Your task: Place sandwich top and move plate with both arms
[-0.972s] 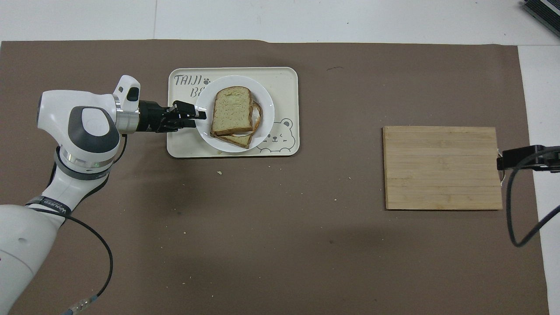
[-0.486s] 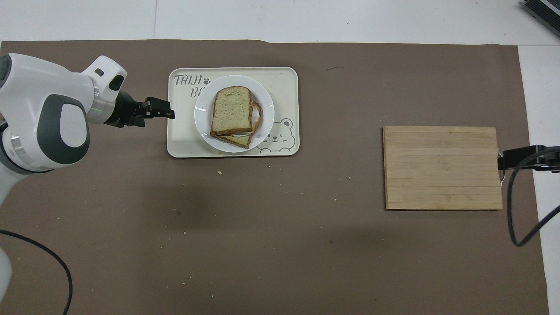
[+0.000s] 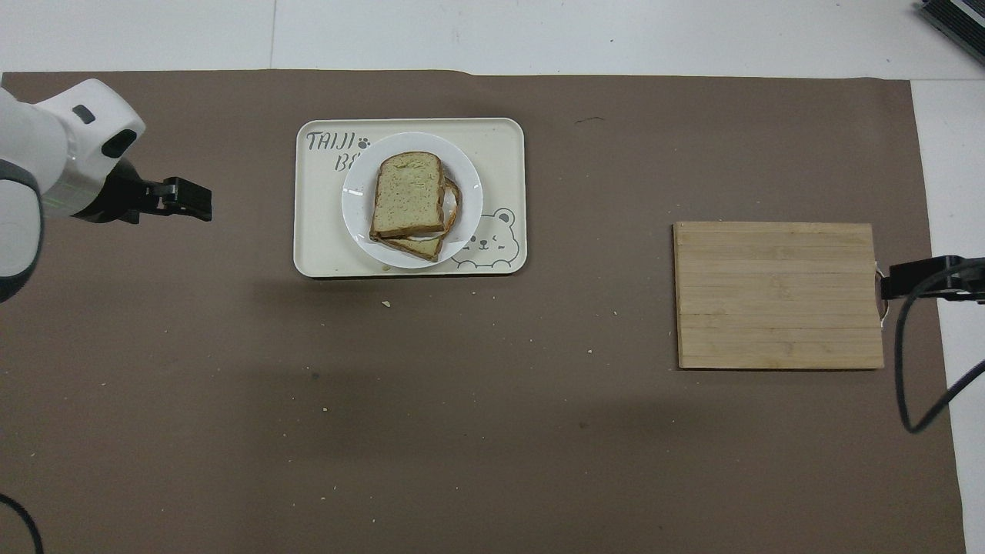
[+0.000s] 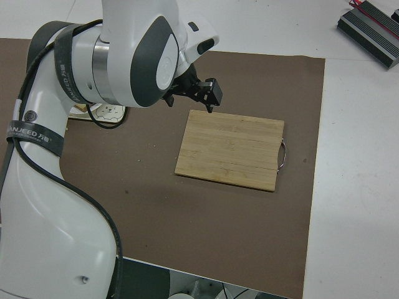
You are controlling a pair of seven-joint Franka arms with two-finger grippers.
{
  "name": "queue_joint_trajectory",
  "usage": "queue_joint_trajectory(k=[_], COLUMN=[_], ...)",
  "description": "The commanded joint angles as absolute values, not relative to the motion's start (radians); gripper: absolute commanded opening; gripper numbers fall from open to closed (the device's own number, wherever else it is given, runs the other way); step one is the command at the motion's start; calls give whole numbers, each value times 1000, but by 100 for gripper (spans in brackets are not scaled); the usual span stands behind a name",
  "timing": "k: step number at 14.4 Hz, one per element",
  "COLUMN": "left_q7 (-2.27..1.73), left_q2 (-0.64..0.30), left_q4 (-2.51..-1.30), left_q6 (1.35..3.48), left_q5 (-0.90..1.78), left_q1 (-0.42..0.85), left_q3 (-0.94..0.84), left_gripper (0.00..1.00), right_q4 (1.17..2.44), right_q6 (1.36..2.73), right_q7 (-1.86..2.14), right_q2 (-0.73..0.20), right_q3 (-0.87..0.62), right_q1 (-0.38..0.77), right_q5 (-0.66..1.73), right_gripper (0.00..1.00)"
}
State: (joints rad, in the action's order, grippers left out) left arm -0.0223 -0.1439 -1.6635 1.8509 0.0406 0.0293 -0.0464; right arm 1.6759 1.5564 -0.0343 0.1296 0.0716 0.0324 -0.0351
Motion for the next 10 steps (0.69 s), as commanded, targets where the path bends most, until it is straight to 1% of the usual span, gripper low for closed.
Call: queue_joint_trajectory(k=[1, 2, 4, 5, 7, 10], left_q7=[0, 0, 15, 15, 28, 93], left_q2=[-100, -91, -42, -28, 8, 9], left_q4=[-1602, -1574, -1554, -1552, -1603, -1603], left_q6=[1711, 1657, 1571, 1563, 1584, 1580], left_q5=[8, 8, -14, -12, -2, -5], left_q1=[23, 23, 23, 25, 23, 12], left_q3=[-51, -49, -51, -49, -51, -49], left_gripper=[100, 100, 100, 100, 100, 100], right_q4=[1694, 1694, 1694, 1694, 1694, 1694], right_q6=[1565, 1565, 1565, 1565, 1566, 1566], right_q7=[-11, -14, -15, -15, -17, -17], right_q2=[147, 147, 147, 147, 147, 147], right_q3=[63, 63, 63, 63, 63, 63], right_q1=[20, 20, 20, 20, 20, 20], right_q5=[-46, -43, -41, -41, -40, -40], right_gripper=[100, 100, 100, 100, 100, 100])
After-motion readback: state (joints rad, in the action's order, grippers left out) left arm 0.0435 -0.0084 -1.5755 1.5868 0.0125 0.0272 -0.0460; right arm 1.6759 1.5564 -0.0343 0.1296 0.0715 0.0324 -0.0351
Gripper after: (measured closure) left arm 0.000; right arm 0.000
